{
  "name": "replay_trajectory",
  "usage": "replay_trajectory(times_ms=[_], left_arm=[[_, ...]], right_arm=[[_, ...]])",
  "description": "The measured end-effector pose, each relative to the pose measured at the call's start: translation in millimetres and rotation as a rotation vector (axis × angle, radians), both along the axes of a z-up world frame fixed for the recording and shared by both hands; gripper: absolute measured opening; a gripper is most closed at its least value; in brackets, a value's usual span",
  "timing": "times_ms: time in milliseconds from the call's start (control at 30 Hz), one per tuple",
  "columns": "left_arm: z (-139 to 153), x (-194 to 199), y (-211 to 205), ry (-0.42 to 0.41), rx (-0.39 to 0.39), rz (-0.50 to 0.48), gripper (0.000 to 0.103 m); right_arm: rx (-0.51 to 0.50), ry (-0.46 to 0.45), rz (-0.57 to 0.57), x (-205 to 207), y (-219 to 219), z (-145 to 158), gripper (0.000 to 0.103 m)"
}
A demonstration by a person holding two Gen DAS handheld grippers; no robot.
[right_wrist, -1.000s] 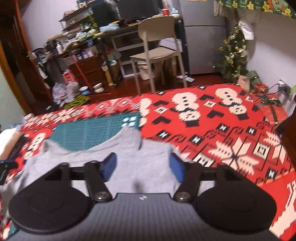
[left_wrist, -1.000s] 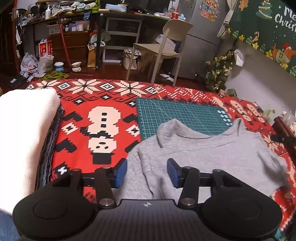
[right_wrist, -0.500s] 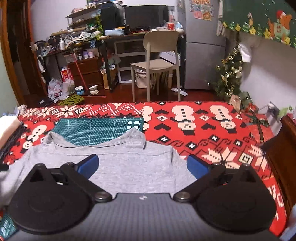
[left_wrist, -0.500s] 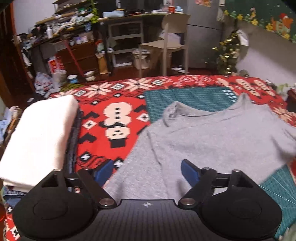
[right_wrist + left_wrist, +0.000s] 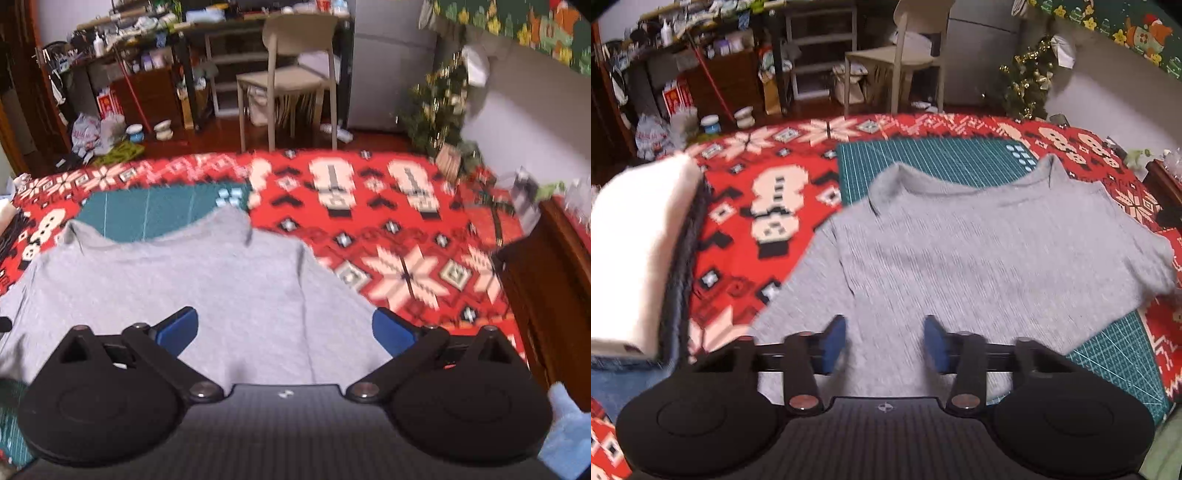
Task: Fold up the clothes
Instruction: 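Open both tools and release the shirt hem onto the mat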
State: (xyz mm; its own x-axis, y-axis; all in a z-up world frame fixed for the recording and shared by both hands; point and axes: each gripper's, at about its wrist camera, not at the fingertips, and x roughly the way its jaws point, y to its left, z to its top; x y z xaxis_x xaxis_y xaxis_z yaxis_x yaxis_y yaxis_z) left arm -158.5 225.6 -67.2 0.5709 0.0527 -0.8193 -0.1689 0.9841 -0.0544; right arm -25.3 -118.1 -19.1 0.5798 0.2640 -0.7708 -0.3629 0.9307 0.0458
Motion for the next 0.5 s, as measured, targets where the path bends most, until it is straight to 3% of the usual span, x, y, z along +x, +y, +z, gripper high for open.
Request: replay_trajectory(times_ms=[33, 100, 133, 200, 300, 400, 500], left_arm=[[-2, 0, 0, 0.014, -0.02, -0.002, 0.031], [-4, 0, 1, 0.022, -0.02, -0.002, 0.031], [-5, 0, 1, 0.025, -0.017, -0.002, 0.031], [-6, 0, 1, 0.031, -0.011, -0.001, 0.031], [-8, 0, 2, 0.04, -0.002, -0.001, 0.031], [-10, 0, 3, 0.049, 0.007, -0.001, 0.031], [-12, 0, 3, 0.058, 0.016, 0.0, 0.031]], right_arm=[[0.003, 0.026, -0.007, 1, -7, -2, 0.079], [-0.005, 0.058, -0.038, 5, -20, -8, 0.065], [-0.011, 0.071, -0.057, 7, -26, -12, 0.052], [-0.014, 0.098, -0.105, 15, -38, -20, 0.039], [-0.002, 0.13, -0.208, 27, -61, -32, 0.036], [0.009, 0.14, -0.292, 37, -81, -43, 0.026], [-0.02, 0.134, -0.348, 50, -93, -53, 0.026]])
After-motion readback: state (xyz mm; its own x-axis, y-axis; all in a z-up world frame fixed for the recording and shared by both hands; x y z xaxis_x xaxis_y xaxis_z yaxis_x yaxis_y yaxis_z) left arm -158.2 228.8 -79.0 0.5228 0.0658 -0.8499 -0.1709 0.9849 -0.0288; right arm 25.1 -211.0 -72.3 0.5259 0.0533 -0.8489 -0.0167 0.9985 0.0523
